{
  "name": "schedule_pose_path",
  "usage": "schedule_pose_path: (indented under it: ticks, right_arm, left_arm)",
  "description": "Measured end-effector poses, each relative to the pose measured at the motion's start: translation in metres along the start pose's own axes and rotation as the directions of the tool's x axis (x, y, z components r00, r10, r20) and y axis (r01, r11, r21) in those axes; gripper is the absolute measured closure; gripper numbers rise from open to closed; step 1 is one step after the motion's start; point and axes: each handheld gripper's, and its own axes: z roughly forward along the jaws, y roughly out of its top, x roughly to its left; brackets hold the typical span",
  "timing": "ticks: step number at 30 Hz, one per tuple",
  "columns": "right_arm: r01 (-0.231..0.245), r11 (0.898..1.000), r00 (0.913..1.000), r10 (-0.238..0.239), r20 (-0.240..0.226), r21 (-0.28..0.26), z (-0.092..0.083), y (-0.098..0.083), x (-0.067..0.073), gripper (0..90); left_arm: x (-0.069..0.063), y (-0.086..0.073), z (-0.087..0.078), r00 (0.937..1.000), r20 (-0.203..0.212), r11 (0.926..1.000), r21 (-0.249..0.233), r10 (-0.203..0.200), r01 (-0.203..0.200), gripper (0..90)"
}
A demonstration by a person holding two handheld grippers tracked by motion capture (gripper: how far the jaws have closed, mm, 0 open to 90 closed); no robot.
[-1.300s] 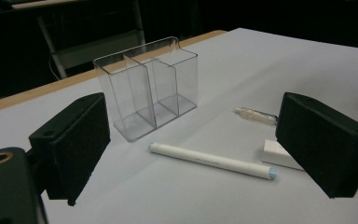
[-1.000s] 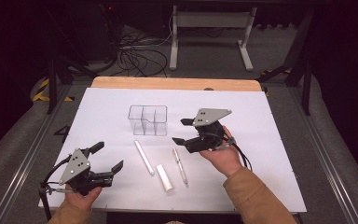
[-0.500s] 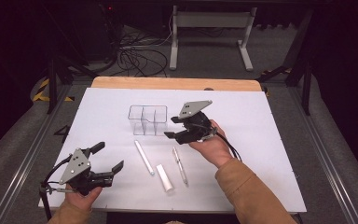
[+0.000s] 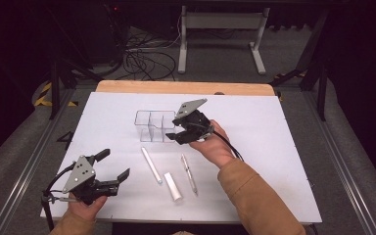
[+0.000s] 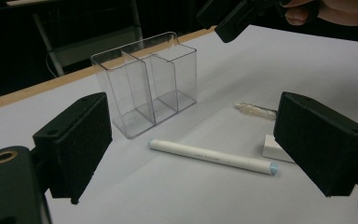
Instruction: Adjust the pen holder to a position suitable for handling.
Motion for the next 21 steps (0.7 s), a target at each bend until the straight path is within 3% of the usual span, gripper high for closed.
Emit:
schedule_pose_path:
  ticks: [9,21]
  right_arm:
    - [-0.042,0.999,0.9987,0.042,-0.029,0.013,0.016,0.004,-0.011,52.3]
    - [-0.011,0.994,0.9995,0.014,-0.027,0.105,0.037,0.009,-0.018,58.6]
  left_arm:
    - [0.001,-0.001,0.000,1.0000,0.005,1.0000,0.001,0.003,-0.003,12.8]
    - [0.001,-0.002,-0.001,1.0000,0.005,1.0000,0.004,0.006,-0.006,12.8]
